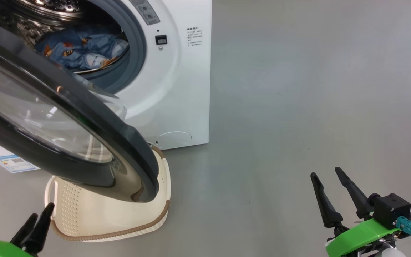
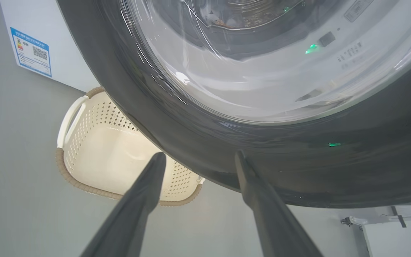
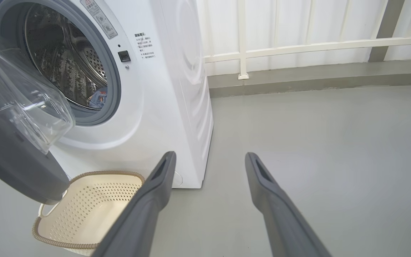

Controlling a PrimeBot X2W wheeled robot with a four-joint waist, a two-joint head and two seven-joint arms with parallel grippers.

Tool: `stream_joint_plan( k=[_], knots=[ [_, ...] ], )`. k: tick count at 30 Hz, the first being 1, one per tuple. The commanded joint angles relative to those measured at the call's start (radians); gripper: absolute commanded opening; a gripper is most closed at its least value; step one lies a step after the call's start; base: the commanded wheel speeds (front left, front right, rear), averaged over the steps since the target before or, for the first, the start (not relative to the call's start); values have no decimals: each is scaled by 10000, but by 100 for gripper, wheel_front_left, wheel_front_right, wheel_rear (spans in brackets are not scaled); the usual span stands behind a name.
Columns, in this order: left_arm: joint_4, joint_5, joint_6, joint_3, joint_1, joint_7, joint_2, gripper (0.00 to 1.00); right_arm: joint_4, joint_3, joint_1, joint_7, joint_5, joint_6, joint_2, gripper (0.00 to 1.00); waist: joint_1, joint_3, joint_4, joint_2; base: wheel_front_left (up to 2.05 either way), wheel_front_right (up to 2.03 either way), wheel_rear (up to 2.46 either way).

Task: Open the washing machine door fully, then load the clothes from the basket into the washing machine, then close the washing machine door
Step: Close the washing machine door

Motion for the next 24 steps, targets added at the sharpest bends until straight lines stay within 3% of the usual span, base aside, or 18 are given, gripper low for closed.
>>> stream_joint_plan(
  k=[1, 6, 10, 18, 24],
  knots=[
    [-29, 318, -29, 258, -205, -411, 486, 100, -267, 162, 143, -49, -51, 12, -126, 100, 0, 25, -39, 0, 0, 0, 0],
    [625, 1206, -29, -467, -305, -1962, 510, 100, -268, 82, 140, -49, -68, 12, -120, 100, 0, 25, -132, 0, 0, 0, 0],
    [1210, 2227, -29, -521, -413, -2366, 387, 100, -265, 15, 176, -49, -65, 12, -130, 100, 0, -33, -178, 0, 0, 0, 0],
    [635, 5375, -29, 1877, 29, -2387, -1115, 100, -315, -188, 310, -49, -49, 12, -179, 100, 0, -110, -215, 0, 0, 0, 0],
    [-119, 7284, -29, 3147, 506, -2389, -2092, 100, -343, -336, 371, -49, -66, 12, -175, 100, 0, -160, -269, 0, 0, 0, 0]
  ],
)
